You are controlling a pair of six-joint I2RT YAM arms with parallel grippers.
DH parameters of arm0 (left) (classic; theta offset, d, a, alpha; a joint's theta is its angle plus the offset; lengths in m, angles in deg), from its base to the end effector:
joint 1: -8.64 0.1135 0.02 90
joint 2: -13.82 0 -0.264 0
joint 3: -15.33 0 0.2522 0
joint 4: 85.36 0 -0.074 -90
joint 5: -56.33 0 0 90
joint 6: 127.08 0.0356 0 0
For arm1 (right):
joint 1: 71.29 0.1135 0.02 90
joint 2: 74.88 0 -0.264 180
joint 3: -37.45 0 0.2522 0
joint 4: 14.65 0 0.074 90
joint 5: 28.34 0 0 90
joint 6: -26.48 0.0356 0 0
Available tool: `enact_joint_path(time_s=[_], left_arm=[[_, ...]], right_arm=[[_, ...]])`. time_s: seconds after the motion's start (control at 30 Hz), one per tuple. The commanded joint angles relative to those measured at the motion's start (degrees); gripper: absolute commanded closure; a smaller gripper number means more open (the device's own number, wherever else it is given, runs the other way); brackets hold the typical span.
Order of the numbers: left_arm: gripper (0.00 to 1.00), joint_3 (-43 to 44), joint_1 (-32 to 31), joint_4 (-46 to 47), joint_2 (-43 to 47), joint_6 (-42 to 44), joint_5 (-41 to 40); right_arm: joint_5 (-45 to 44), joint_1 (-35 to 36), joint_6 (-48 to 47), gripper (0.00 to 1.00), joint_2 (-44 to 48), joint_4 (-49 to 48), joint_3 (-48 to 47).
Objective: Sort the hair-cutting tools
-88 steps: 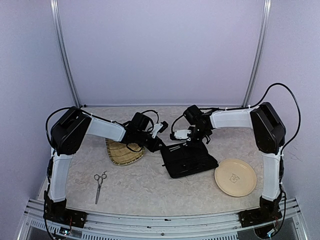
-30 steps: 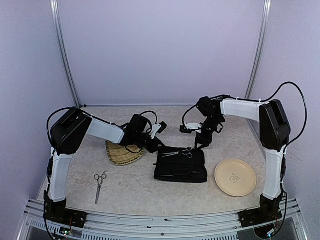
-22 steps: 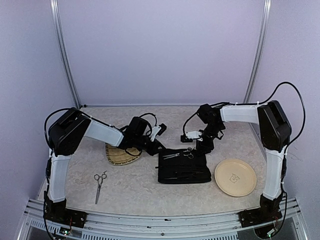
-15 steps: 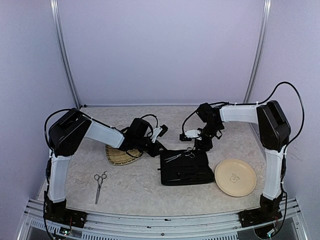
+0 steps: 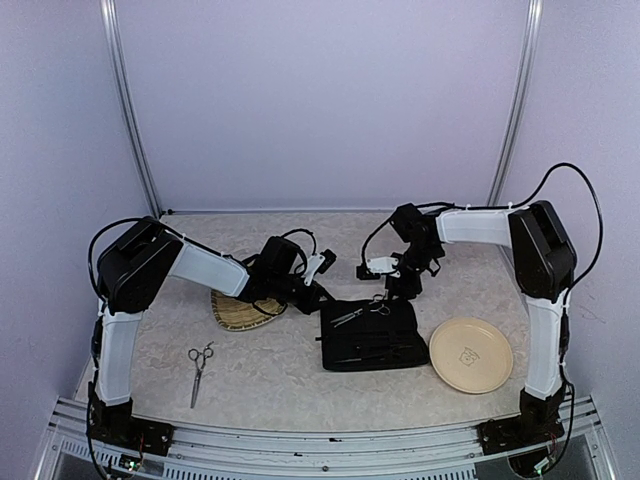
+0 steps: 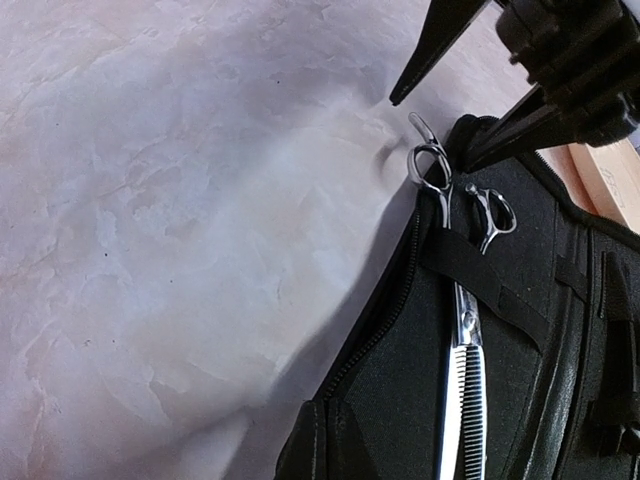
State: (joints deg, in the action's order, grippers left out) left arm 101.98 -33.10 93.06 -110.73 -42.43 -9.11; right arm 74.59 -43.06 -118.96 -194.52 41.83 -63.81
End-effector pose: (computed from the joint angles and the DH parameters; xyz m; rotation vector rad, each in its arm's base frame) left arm 0.3266 -0.3112 0.1084 0.9587 2.1474 -0.9078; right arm 0.3648 0.2049 0.1585 -1.9155 2.0759 0.2228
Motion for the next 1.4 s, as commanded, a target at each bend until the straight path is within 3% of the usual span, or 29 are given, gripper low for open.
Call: enact_joint_path(time_s=[0.0,0.23,0.43,0.6,0.97,1.1,1.37], left_arm=[[1.00,-0.2,-1.4,-2.1,0.8,0.1,1.3],[1.00,-0.3,-1.5,-2.2,0.9,-0.4,0.7],[1.00,-0.4,-1.5,-1.7,0.1,-3.4,-1.7],[1.00,-1.3,-1.3,-0.2,0.0,-7.7,-5.2],[1.00,-2.4,-1.4,3.3,-1.3,-11.6,-5.0],[1.00,-2.6,-1.4,3.3,-0.9,-11.3,-5.0],[1.00,-3.0,-1.5,3.4,-0.3,-11.3,-4.8]], right_arm=[[0.7,0.0,-0.1,0.50,-2.6,-0.2,-3.2],[8.2,-0.4,-5.1,0.52,-4.7,6.7,-6.3],[7.6,-0.5,-4.1,0.79,-7.5,13.6,-10.4],[5.8,-0.4,-2.3,0.87,-3.0,10.4,-5.5],[5.2,2.1,0.7,0.88,0.3,9.5,0.4],[0.9,2.2,3.2,0.89,0.0,5.4,1.5],[-2.1,2.2,6.5,0.89,-1.6,2.3,-0.6]])
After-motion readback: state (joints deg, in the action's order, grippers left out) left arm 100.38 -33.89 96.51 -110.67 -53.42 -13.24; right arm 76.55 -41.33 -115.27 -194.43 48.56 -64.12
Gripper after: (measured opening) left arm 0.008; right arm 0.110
